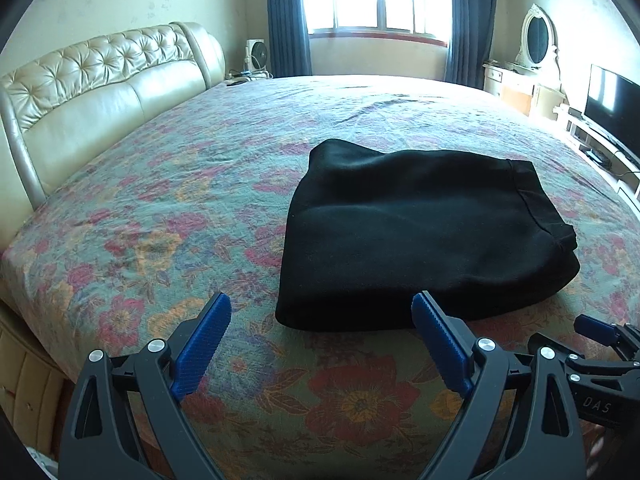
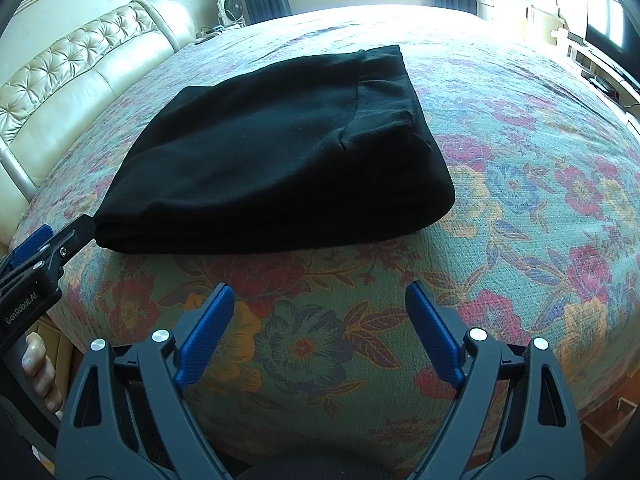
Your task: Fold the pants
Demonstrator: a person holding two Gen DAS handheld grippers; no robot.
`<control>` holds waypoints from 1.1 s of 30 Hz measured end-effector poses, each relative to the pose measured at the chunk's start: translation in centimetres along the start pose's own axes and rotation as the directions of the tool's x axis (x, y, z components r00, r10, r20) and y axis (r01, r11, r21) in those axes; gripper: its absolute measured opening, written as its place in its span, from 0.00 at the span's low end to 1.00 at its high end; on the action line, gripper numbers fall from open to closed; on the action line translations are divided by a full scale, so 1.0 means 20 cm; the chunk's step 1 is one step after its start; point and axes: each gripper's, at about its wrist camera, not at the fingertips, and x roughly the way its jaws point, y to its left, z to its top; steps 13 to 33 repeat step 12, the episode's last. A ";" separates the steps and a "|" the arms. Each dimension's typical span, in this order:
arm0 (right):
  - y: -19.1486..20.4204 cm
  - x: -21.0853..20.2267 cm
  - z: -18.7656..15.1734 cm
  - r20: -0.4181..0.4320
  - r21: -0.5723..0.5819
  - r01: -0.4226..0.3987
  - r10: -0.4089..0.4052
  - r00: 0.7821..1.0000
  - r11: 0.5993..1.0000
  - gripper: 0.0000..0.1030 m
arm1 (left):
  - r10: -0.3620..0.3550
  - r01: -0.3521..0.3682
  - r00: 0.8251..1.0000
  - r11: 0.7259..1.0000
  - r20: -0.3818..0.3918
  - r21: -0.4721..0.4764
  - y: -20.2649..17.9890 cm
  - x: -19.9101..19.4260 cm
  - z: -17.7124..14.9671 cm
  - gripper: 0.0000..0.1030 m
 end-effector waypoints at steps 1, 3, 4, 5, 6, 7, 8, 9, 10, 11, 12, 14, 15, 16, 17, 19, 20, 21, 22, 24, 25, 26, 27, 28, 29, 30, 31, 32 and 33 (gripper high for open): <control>0.00 -0.01 0.00 0.005 0.001 -0.001 0.001 1.000 1.000 0.85 | -0.020 0.020 1.000 1.000 -0.008 0.001 0.00 0.01 0.01 0.88; -0.01 -0.02 0.00 0.019 0.005 -0.005 0.005 1.000 1.000 0.85 | -0.082 0.080 0.995 0.996 -0.054 -0.033 0.03 0.04 0.02 0.88; -0.01 -0.03 0.00 0.026 0.008 -0.007 0.006 1.000 1.000 0.85 | -0.104 0.100 0.992 0.994 -0.075 -0.052 0.04 0.06 0.02 0.88; -0.02 -0.04 0.00 0.033 0.013 -0.009 0.009 0.999 1.000 0.85 | -0.118 0.112 0.989 0.991 -0.087 -0.073 0.04 0.07 0.01 0.88; -0.02 -0.04 0.01 0.038 0.018 -0.010 0.010 0.999 1.000 0.85 | -0.132 0.123 0.987 0.988 -0.091 -0.091 0.06 0.07 0.01 0.88; -0.03 -0.04 0.01 0.040 0.022 -0.012 0.011 0.999 1.000 0.85 | -0.147 0.137 0.985 0.985 -0.094 -0.106 0.06 0.08 0.00 0.88; -0.03 -0.04 0.00 0.038 0.025 -0.013 0.013 0.999 1.000 0.85 | -0.160 0.149 0.982 0.982 -0.096 -0.117 0.07 0.08 0.00 0.88; -0.03 -0.04 0.00 0.035 0.029 -0.014 0.013 0.999 0.999 0.85 | -0.167 0.154 0.981 0.980 -0.099 -0.128 0.07 0.08 0.00 0.88; -0.04 -0.04 0.00 0.033 0.033 -0.015 0.013 0.999 0.999 0.85 | -0.170 0.155 0.980 0.978 -0.102 -0.138 0.08 0.09 0.00 0.88; -0.04 -0.04 0.00 0.033 0.035 -0.015 0.014 0.999 0.999 0.85 | -0.172 0.156 0.980 0.977 -0.101 -0.145 0.08 0.09 0.00 0.88; -0.04 -0.04 0.00 0.034 0.036 -0.015 0.014 0.999 0.999 0.85 | -0.172 0.156 0.980 0.977 -0.098 -0.147 0.09 0.09 0.00 0.88; -0.04 -0.04 0.00 0.034 0.036 -0.015 0.014 0.999 0.999 0.85 | -0.172 0.156 0.980 0.977 -0.098 -0.147 0.09 0.09 0.00 0.88; -0.04 -0.04 0.00 0.034 0.036 -0.015 0.014 0.999 0.999 0.85 | -0.172 0.156 0.980 0.977 -0.098 -0.147 0.09 0.09 0.00 0.88; -0.04 -0.04 0.00 0.034 0.036 -0.015 0.014 0.999 0.999 0.85 | -0.172 0.156 0.980 0.977 -0.098 -0.147 0.09 0.09 0.00 0.88; -0.04 -0.04 0.00 0.034 0.036 -0.015 0.014 0.999 0.999 0.85 | -0.172 0.156 0.980 0.977 -0.098 -0.147 0.09 0.09 0.00 0.88; -0.04 -0.04 0.00 0.034 0.036 -0.015 0.014 0.999 0.999 0.85 | -0.172 0.156 0.980 0.977 -0.098 -0.147 0.09 0.09 0.00 0.88; -0.04 -0.04 0.00 0.034 0.036 -0.015 0.014 0.999 0.999 0.85 | -0.172 0.156 0.980 0.977 -0.098 -0.147 0.09 0.09 0.00 0.88; -0.04 -0.04 0.00 0.034 0.036 -0.015 0.014 0.999 0.999 0.85 | -0.172 0.156 0.980 0.977 -0.098 -0.147 0.09 0.09 0.00 0.88; -0.04 -0.04 0.00 0.034 0.036 -0.015 0.014 0.999 0.999 0.85 | -0.172 0.156 0.980 0.977 -0.098 -0.147 0.09 0.09 0.00 0.88; -0.04 -0.04 0.00 0.034 0.036 -0.015 0.014 0.999 0.999 0.85 | -0.172 0.156 0.980 0.977 -0.098 -0.147 0.09 0.09 0.00 0.88; -0.04 -0.04 0.00 0.034 0.036 -0.015 0.014 0.999 0.999 0.85 | -0.172 0.156 0.980 0.977 -0.098 -0.147 0.09 0.09 0.00 0.88; -0.04 -0.04 0.00 0.034 0.036 -0.015 0.014 0.999 0.999 0.85 | -0.172 0.156 0.980 0.977 -0.098 -0.147 0.09 0.09 0.00 0.88; -0.04 -0.04 0.00 0.034 0.036 -0.015 0.014 0.999 0.999 0.85 | -0.172 0.156 0.980 0.977 -0.098 -0.147 0.09 0.09 0.00 0.88; -0.04 -0.04 0.00 0.034 0.036 -0.015 0.014 0.999 0.999 0.85 | -0.172 0.156 0.980 0.977 -0.098 -0.147 0.09 0.09 0.00 0.88; -0.04 -0.04 0.00 0.034 0.036 -0.015 0.014 0.999 0.999 0.85 | -0.172 0.156 0.980 0.977 -0.098 -0.147 0.09 0.09 0.00 0.88; -0.04 -0.04 0.00 0.034 0.036 -0.015 0.014 0.999 0.999 0.85 | -0.172 0.156 0.980 0.977 -0.098 -0.147 0.09 0.09 0.00 0.88; -0.04 -0.04 0.00 0.034 0.036 -0.015 0.014 0.999 0.999 0.85 | -0.172 0.156 0.980 0.977 -0.098 -0.147 0.09 0.09 0.00 0.88; -0.04 -0.04 0.00 0.034 0.036 -0.015 0.014 0.999 0.999 0.85 | -0.172 0.156 0.980 0.977 -0.098 -0.147 0.09 0.09 0.00 0.88; -0.04 -0.04 0.00 0.034 0.036 -0.015 0.014 0.999 0.999 0.85 | -0.172 0.156 0.980 0.977 -0.098 -0.147 0.09 0.09 0.00 0.88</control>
